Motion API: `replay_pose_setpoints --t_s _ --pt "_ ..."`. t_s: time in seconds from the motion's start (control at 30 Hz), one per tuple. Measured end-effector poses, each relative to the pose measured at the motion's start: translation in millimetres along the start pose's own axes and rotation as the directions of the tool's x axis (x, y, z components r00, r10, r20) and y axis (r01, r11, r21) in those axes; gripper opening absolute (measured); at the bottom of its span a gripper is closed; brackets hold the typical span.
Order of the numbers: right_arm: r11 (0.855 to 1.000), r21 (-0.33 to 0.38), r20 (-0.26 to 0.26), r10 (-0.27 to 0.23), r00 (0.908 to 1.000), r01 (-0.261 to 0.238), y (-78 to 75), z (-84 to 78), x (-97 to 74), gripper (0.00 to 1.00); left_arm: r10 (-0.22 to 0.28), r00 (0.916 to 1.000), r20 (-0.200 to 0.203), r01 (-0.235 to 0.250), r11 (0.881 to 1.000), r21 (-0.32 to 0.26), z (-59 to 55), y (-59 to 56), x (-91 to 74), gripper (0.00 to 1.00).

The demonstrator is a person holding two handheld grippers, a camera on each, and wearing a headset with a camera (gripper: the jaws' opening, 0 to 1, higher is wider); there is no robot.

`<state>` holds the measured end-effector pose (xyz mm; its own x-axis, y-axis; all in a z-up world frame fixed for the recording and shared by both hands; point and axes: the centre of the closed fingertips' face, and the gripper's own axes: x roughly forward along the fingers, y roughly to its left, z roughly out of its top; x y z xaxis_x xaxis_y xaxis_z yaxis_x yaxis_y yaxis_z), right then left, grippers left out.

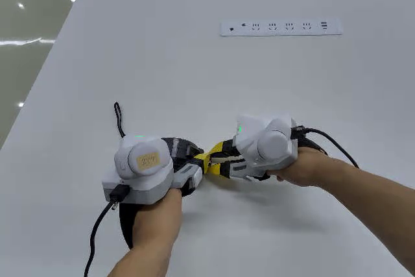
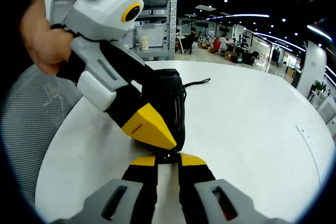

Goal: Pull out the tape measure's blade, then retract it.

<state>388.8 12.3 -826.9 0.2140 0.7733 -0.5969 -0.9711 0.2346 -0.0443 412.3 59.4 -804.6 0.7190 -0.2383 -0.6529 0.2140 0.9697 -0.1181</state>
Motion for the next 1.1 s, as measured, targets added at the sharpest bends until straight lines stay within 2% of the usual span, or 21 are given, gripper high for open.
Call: replay_pose_setpoints --t_s 0.3,0.6,0.73,0.87,0.93,1.03,1.1 --pt "1.0 -0.007 -0.008 -0.013 0.9999 0.013 -0.5 0.1 0.5 0.15 -0.004 1.0 -0.001 0.004 1.0 0.001 2.9 -0.8 2.2 0.65" --pt "1.0 -0.011 -0.019 -0.019 0.9996 0.019 -0.5 -1.3 -1.0 0.15 -0.007 0.9999 -0.011 0.008 1.0 0.006 0.7 -1.8 0.8 0.66" --pt "1.0 -0.005 -0.028 -0.031 0.9991 0.031 -0.9 -3.8 -6.3 0.2 -0.024 0.9997 -0.007 0.024 1.0 0.01 1.6 -4.3 -1.0 0.68" --pt "0.999 0.017 -0.036 -0.043 0.9984 0.043 0.1 -4.2 -14.0 0.29 -0.049 0.9987 0.017 0.048 0.998 0.05 5.8 -8.7 -4.8 0.7" --pt "0.999 -0.01 -0.041 -0.051 0.9979 0.05 4.2 -4.6 -21.7 0.32 -0.068 0.9974 0.026 0.065 0.994 0.09 6.6 -11.2 -9.1 0.71" --pt "0.998 0.006 -0.052 -0.064 0.9966 0.064 7.1 -8.3 -32.7 0.4 -0.096 0.9947 0.035 0.091 0.986 0.14 7.4 -13.2 -14.0 0.73" --pt "0.995 0.027 -0.047 -0.092 0.9946 0.093 6.7 -8.7 -41.9 0.42 -0.118 0.9921 0.042 0.11 0.979 0.169 8.0 -15.2 -17.7 0.78"
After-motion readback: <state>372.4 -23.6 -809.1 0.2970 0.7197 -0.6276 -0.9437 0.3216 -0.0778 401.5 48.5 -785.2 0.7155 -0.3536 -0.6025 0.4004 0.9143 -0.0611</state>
